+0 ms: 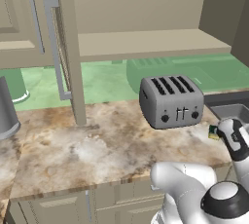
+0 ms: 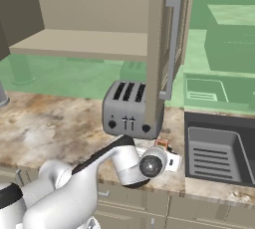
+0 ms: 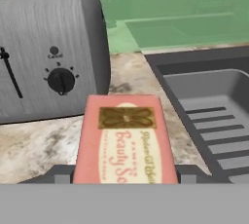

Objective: Locate and retrieve the sponge and bar soap from the cabinet. Place them next to the sink.

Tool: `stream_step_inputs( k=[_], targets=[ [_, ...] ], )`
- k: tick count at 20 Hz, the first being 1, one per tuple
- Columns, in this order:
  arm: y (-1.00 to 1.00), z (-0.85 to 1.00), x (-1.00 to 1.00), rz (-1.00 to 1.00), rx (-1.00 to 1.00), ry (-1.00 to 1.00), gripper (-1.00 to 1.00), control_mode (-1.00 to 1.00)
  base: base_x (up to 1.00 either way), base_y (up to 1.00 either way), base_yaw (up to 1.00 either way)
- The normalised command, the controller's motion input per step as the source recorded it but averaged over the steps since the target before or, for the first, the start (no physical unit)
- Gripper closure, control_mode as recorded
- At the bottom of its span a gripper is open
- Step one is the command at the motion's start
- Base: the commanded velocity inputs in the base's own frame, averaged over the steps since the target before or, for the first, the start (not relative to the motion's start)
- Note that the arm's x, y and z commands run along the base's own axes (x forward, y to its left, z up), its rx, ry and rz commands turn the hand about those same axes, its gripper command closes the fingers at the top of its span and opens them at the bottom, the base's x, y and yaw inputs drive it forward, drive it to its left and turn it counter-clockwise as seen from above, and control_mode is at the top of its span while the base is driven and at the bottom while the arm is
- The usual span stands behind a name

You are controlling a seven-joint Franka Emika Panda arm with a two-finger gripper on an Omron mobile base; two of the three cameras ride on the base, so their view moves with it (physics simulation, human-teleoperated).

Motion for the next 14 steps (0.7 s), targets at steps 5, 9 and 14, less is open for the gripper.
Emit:
stream_step_inputs(
  k=[5,9,14],
  targets=[
    [0.09,-0.01,0.00,0.00,0.00,-0.01,1.00,-1.00,0.00,0.00,0.00],
    [0.09,0.00,0.00,0.00,0.00,0.00,1.00,-1.00,0.00,0.00,0.00],
    [0.11,0.00,0.00,0.00,0.00,0.00,1.00,-1.00,0.00,0.00,0.00]
  ],
)
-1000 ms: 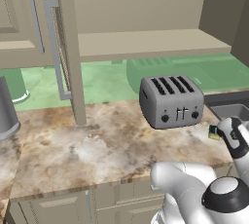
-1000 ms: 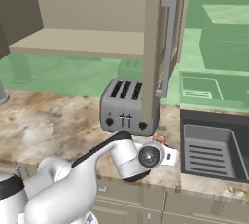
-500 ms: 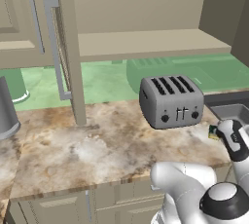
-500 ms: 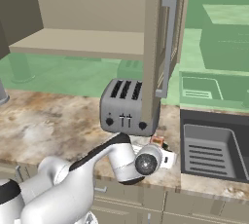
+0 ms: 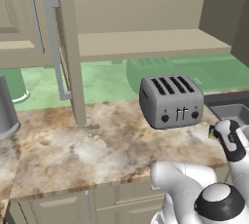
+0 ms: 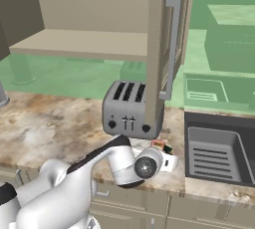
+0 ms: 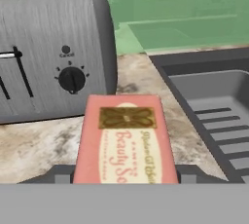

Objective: Locate and retrieve the sponge and bar soap from the cabinet. Place them next to the sink.

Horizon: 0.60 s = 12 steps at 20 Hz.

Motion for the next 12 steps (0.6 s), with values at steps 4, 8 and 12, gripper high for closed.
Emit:
stream_step_inputs(
  k=[4,8,12],
  targets=[
    [0.00,0.00,0.05,0.00,0.00,0.00,-1.00,-1.00,0.00,0.00,0.00],
    [-0.02,0.00,0.08,0.00,0.00,0.00,-1.00,-1.00,0.00,0.00,0.00],
    [-0.11,0.00,0.09,0.01,0.01,0.00,-1.00,-1.00,0.00,0.00,0.00]
  ],
)
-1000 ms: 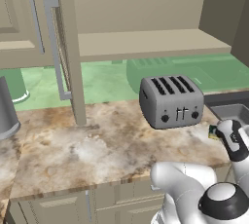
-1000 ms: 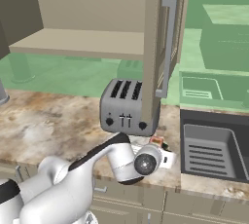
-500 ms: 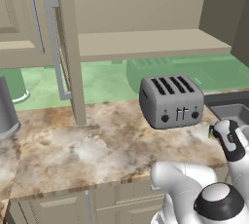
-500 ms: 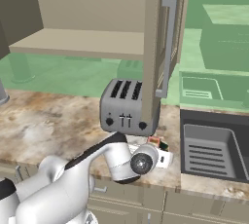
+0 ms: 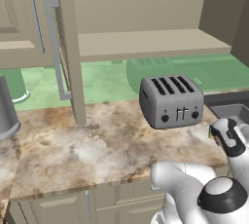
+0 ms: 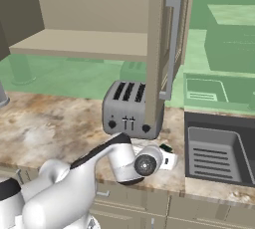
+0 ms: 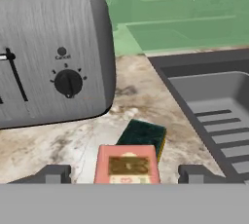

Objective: Locate and retrieve the sponge and bar soap from the cabinet. Place them next to the sink.

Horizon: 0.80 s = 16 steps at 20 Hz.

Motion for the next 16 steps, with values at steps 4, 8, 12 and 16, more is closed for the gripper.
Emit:
stream_step_inputs(
  k=[4,8,12,16],
  targets=[
    [-0.10,0.00,0.09,0.00,0.00,-0.01,-1.00,-1.00,0.00,0.00,0.00],
    [-0.10,0.00,0.06,0.00,0.01,-0.02,-1.00,-1.00,0.00,0.00,0.00],
    [-0.02,0.00,0.01,0.00,0.00,-0.02,-1.00,-1.00,0.00,0.00,0.00],
    [0.02,0.04,-0.05,-0.05,0.00,0.01,-1.00,-1.00,0.00,0.00,0.00]
  ],
)
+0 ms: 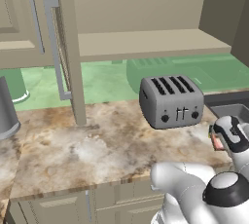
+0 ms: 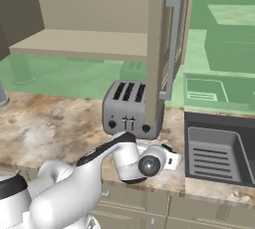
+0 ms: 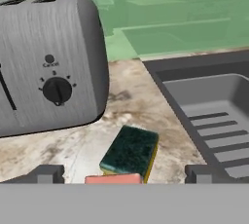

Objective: Locate and retrieve the sponge and bar soap from the cabinet. Place them next to the sink.

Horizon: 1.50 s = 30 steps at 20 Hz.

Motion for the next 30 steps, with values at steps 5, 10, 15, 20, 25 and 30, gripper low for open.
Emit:
stream_step_inputs(
  k=[5,10,15,20,25,30],
  targets=[
    [0.36,0.22,-0.31,-0.05,0.02,0.00,-1.00,-1.00,0.00,0.00,0.00],
    [0.53,0.16,-0.26,-0.07,0.00,0.01,-1.00,-1.00,0.00,0.00,0.00],
    [0.72,0.18,-0.10,-0.11,0.00,0.05,-1.00,-1.00,0.00,0.00,0.00],
    [0.70,0.23,-0.08,-0.10,0.00,0.14,-1.00,-1.00,0.00,0.00,0.00],
    [0.56,0.24,-0.08,-0.01,0.00,0.27,-1.00,-1.00,0.00,0.00,0.00],
    [0.47,0.23,-0.07,0.01,-0.03,0.32,-1.00,-1.00,0.00,0.00,0.00]
  ],
)
